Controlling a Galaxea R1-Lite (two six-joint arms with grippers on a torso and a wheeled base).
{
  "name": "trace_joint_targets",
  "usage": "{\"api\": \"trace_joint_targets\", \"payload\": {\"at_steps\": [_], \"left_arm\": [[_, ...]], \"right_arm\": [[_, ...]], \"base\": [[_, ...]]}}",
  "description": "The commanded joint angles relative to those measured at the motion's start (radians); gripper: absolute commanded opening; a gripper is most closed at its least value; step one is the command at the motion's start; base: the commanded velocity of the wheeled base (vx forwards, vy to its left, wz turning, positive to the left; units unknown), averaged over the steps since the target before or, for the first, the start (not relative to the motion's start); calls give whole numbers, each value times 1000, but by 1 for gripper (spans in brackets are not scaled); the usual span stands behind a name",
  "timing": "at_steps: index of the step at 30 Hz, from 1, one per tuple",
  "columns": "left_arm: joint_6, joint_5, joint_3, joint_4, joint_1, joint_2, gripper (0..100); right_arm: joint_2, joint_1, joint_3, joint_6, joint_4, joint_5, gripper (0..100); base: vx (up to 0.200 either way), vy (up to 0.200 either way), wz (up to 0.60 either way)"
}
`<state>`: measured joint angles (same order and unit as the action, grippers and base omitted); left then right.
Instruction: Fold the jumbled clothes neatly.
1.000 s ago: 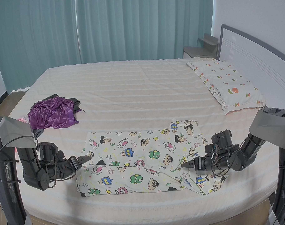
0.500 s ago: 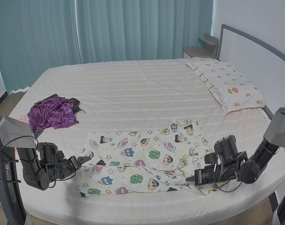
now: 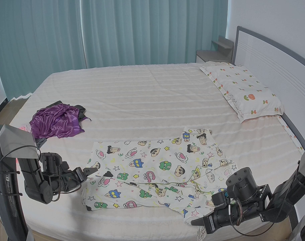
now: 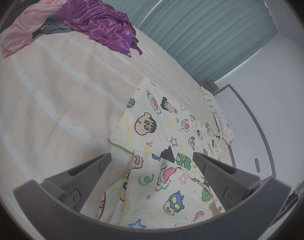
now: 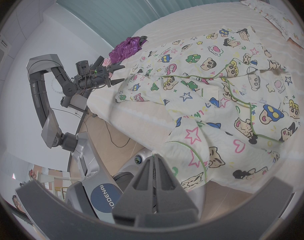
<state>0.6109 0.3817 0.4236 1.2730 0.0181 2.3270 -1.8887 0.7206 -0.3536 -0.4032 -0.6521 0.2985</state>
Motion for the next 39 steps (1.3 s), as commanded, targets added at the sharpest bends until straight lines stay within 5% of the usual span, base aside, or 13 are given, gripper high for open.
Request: {"api": "trace_joint_targets", "payload": {"at_steps": [1, 6, 7, 15, 24, 39], "left_arm": [[0, 0, 0, 0, 0, 2, 100], [0, 0, 0, 0, 0, 2, 100], [0, 0, 0, 0, 0, 2, 100], [0, 0, 0, 0, 0, 2, 100], [0, 0, 0, 0, 0, 2, 100], [0, -1, -2, 0, 0, 2, 100]], "right_arm": [[-16, -1, -16, 0, -1, -18, 0], [-30, -10, -27, -2, -1, -29, 0], [-33, -7, -28, -2, 0, -29, 100], [-13, 34, 10, -3, 0, -30, 100], [2, -191, 122, 10, 0, -29, 100], [-135, -339, 156, 76, -17, -25, 100]], "base": [[0, 0, 0], [0, 0, 0], [0, 0, 0], [0, 0, 0], [0, 0, 0], [0, 0, 0]]}}
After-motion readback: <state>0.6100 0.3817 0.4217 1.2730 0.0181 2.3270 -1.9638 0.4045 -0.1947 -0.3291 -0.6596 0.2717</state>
